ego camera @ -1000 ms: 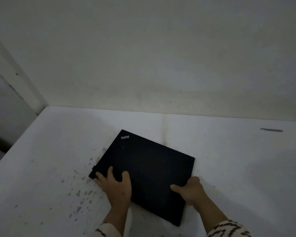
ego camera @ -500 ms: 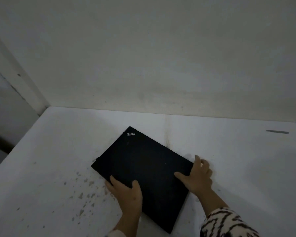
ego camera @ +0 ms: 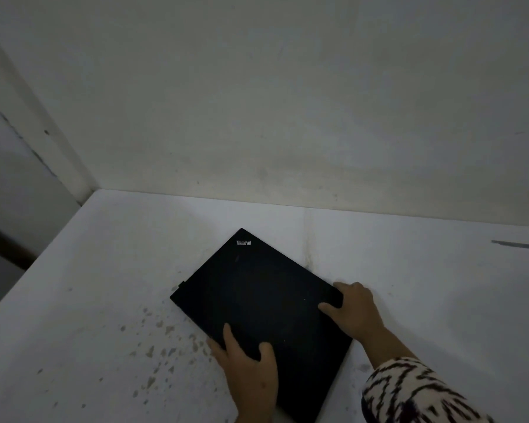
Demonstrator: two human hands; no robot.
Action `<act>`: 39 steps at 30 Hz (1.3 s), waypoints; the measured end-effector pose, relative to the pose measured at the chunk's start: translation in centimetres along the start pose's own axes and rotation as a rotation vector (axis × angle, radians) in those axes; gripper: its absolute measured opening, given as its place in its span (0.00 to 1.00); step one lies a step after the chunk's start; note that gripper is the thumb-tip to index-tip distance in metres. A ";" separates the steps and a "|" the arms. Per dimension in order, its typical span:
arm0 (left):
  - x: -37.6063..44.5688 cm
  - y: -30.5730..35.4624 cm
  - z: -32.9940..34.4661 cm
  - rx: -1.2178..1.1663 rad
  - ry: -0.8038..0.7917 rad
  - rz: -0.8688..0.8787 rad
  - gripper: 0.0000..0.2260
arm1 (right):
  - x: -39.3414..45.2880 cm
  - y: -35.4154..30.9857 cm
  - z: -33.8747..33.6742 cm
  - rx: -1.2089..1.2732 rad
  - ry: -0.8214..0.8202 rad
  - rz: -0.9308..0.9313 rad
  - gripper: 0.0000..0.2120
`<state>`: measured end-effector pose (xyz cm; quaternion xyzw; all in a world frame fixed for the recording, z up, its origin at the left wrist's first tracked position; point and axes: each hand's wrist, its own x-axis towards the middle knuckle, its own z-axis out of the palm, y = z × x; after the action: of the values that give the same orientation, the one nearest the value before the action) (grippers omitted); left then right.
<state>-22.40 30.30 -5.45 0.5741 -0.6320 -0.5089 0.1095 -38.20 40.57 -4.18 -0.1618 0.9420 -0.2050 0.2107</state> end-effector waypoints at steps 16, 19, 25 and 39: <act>4.1 1.6 -3.1 -0.037 -0.045 0.193 0.29 | -5.1 0.9 3.1 0.122 0.034 0.160 0.20; 5.4 1.9 -3.9 0.011 -0.112 0.260 0.30 | -6.2 0.4 4.1 0.140 0.003 0.192 0.21; 7.8 2.6 -5.2 0.187 -0.240 0.371 0.35 | -7.9 -1.4 6.0 0.145 -0.109 0.206 0.25; 6.3 -0.7 -7.6 0.553 -0.141 0.350 0.36 | -7.5 -4.5 6.5 0.208 0.000 0.152 0.20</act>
<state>-18.48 21.22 -5.27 0.4284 -0.8411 -0.3299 -0.0087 -27.72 37.55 -5.06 -0.0674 0.9252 -0.2852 0.2413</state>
